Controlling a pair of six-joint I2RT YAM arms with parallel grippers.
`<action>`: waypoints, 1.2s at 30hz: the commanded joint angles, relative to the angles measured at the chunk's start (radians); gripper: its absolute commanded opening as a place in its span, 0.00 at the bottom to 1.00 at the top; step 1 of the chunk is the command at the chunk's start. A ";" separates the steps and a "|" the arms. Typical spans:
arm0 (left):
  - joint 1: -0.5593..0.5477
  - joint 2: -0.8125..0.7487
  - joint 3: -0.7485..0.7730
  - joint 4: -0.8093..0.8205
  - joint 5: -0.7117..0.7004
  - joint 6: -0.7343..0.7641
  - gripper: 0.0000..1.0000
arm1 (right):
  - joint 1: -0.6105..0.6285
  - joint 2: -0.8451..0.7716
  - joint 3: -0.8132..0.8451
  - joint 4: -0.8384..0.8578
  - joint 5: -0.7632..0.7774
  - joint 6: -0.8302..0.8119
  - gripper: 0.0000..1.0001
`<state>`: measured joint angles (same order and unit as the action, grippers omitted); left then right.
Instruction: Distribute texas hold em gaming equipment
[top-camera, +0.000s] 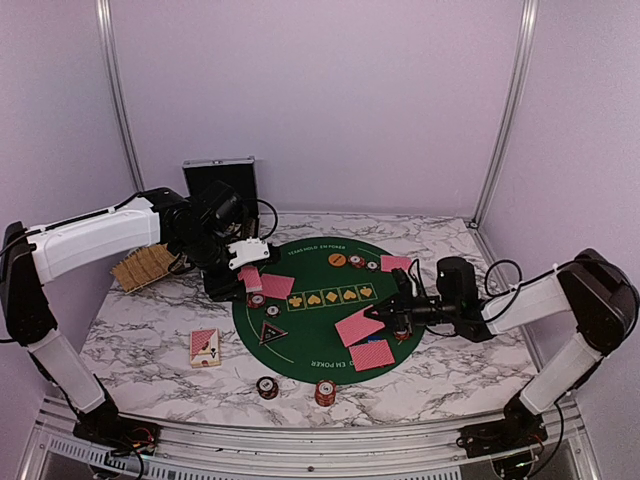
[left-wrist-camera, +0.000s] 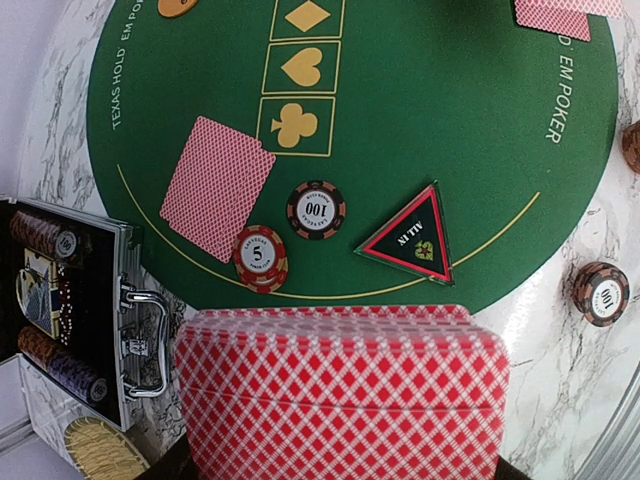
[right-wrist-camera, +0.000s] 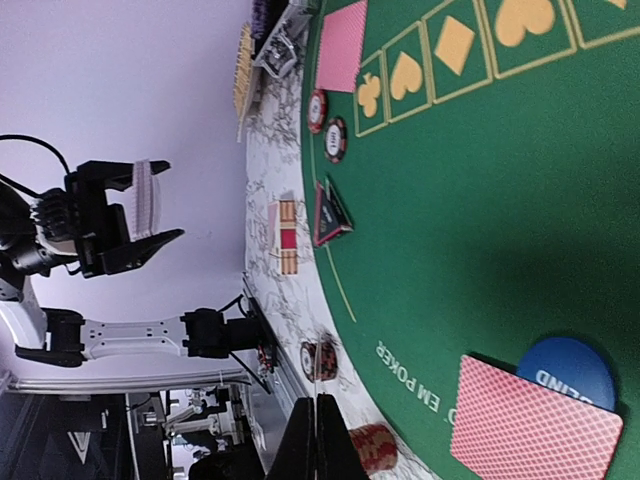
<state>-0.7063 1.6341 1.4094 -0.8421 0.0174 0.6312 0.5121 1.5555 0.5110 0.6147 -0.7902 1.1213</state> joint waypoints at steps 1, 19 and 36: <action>-0.004 -0.015 -0.005 0.000 0.005 -0.004 0.00 | -0.012 -0.009 -0.020 -0.140 0.034 -0.118 0.00; -0.003 -0.012 -0.003 -0.005 0.010 -0.006 0.00 | -0.017 -0.087 0.016 -0.484 0.222 -0.322 0.38; -0.004 -0.013 0.003 -0.008 0.013 -0.006 0.00 | -0.010 -0.222 0.234 -0.700 0.295 -0.358 0.77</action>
<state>-0.7063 1.6341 1.4090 -0.8425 0.0181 0.6312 0.5007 1.3048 0.6708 -0.1101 -0.4652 0.7513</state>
